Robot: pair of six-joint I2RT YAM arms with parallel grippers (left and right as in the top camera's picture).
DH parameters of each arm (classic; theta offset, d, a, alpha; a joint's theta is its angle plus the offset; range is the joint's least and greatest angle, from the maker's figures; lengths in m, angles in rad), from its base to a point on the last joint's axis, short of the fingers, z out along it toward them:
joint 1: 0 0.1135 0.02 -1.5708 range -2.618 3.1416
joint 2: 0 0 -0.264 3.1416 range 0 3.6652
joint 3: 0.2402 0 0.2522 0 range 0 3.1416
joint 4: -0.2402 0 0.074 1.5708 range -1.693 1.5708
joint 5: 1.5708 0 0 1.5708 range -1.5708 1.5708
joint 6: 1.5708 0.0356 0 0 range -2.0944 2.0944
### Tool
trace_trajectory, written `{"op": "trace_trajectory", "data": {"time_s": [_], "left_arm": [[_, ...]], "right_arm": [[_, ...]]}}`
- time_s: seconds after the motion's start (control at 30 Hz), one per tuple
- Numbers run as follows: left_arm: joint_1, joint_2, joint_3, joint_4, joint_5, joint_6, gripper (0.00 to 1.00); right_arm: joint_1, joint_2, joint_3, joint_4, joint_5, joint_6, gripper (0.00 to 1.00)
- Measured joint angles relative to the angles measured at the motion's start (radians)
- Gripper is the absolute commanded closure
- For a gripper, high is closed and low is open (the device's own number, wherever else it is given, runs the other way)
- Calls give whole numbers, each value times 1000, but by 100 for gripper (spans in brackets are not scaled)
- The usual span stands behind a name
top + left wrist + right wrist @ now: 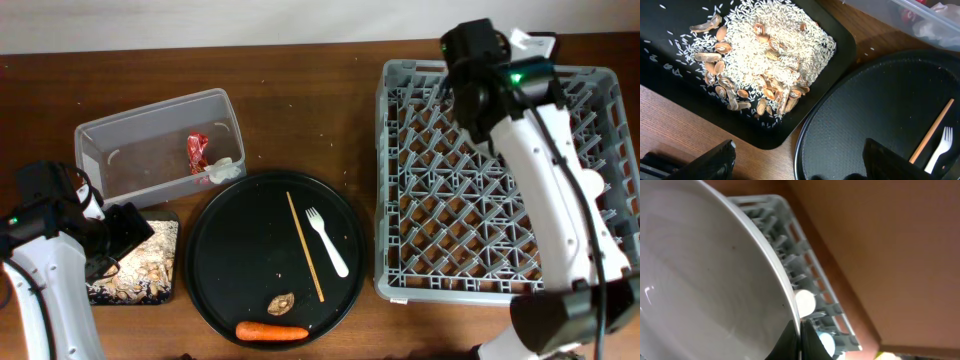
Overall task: Sort waste into correct bins and load items into the dishwasher rack
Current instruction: 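Lift the white plate and carry it to the rack's far edge, then stand the white plate upright in the rack and open the right gripper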
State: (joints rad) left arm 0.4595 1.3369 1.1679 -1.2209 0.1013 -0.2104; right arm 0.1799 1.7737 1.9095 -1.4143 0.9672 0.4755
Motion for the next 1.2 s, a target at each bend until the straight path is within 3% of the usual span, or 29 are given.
{"op": "trace_trajectory", "data": {"time_s": [0.43, 0.77, 0.8, 0.93, 1.2], "left_arm": [[0, 0, 0, 1, 0, 0, 19], [0, 0, 0, 6, 14, 0, 19], [0, 0, 0, 6, 16, 0, 19], [0, 0, 0, 6, 20, 0, 19], [0, 0, 0, 6, 22, 0, 19]], "right_arm": [[-58, 221, 0, 0, 2, 19, 96], [-10, 241, 0, -12, -151, 34, 94], [2, 241, 0, -14, -177, 34, 91], [68, 241, 0, -13, -285, 41, 50], [149, 241, 0, -64, -443, 45, 41]]}}
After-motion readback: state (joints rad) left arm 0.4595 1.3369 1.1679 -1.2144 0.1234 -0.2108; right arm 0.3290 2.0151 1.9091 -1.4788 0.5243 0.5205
